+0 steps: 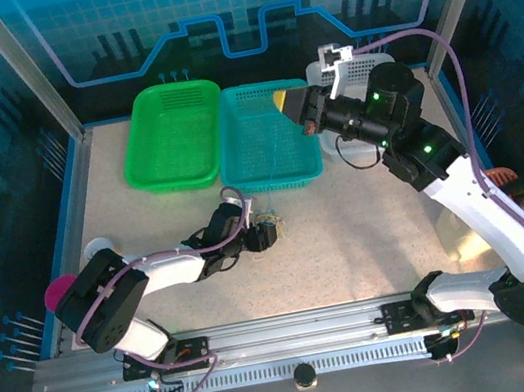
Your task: Untangle the cables
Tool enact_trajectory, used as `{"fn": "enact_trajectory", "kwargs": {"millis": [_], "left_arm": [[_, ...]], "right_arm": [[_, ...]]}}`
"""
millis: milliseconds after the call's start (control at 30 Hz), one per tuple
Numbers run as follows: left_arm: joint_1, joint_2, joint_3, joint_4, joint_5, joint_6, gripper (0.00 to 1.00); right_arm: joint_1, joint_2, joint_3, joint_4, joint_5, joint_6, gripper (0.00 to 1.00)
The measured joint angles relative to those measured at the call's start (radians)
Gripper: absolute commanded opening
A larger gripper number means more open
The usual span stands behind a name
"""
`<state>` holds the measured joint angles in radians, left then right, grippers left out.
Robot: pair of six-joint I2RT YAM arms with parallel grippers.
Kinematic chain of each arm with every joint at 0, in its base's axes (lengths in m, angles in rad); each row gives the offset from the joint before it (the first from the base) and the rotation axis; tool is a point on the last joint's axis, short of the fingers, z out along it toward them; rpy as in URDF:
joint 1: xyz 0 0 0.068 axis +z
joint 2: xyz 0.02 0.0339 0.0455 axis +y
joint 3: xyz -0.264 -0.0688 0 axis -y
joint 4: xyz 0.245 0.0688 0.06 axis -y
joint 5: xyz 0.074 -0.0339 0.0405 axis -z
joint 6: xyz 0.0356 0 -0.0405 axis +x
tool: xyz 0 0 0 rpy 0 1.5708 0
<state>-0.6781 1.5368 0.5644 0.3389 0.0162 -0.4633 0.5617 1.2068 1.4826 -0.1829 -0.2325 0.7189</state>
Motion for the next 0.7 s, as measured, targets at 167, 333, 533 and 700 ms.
{"fn": "enact_trajectory", "kwargs": {"millis": [167,333,533,700], "left_arm": [[0.000,0.005,-0.011,0.010,0.000,-0.009,0.58],[0.000,0.024,-0.013,0.011,0.000,-0.009,0.53],[-0.005,0.032,-0.019,0.013,0.000,-0.016,0.64],[-0.007,0.015,-0.034,0.010,0.000,-0.025,0.70]], "right_arm": [[-0.058,-0.002,0.054,-0.003,-0.015,0.005,0.00],[-0.131,0.013,0.143,0.012,-0.060,0.045,0.00],[-0.151,0.040,0.184,0.042,-0.114,0.090,0.00],[-0.160,0.047,0.184,0.042,-0.124,0.093,0.00]]}}
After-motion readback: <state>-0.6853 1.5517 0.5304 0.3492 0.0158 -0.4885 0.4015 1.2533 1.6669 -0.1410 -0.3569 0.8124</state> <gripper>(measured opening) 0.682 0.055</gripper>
